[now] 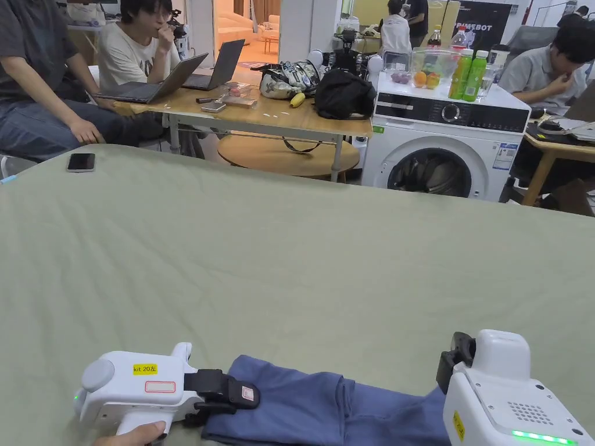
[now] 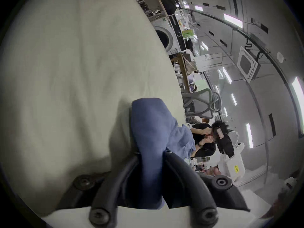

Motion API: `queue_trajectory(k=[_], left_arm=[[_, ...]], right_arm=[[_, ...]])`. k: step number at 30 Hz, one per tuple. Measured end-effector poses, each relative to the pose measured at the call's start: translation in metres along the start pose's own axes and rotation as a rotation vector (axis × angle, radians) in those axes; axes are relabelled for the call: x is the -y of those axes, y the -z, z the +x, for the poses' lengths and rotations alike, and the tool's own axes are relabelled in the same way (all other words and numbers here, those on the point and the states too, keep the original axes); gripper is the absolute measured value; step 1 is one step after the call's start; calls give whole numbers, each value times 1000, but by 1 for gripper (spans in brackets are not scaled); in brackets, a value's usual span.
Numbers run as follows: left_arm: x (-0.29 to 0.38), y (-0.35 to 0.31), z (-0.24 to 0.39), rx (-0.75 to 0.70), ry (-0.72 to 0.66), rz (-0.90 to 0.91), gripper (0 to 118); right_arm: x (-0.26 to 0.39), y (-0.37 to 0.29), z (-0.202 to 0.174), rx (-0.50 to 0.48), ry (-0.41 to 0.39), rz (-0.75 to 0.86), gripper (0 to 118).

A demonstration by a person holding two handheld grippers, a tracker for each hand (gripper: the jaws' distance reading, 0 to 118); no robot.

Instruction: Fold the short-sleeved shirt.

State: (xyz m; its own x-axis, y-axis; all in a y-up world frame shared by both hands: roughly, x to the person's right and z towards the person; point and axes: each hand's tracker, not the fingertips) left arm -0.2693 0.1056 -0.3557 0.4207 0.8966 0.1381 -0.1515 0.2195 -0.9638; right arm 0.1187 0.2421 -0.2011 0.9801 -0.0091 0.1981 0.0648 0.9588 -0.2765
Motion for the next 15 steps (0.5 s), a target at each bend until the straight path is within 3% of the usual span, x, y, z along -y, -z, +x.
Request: queue_trajectory(k=[6, 15], left_arm=[[-3, -23, 32, 24, 66, 24, 5], [-21, -115, 68, -153, 140, 136, 5]], right_arm=[[-3, -1, 3, 4, -5, 5, 0], [-15, 7, -7, -24, -20, 27, 0]])
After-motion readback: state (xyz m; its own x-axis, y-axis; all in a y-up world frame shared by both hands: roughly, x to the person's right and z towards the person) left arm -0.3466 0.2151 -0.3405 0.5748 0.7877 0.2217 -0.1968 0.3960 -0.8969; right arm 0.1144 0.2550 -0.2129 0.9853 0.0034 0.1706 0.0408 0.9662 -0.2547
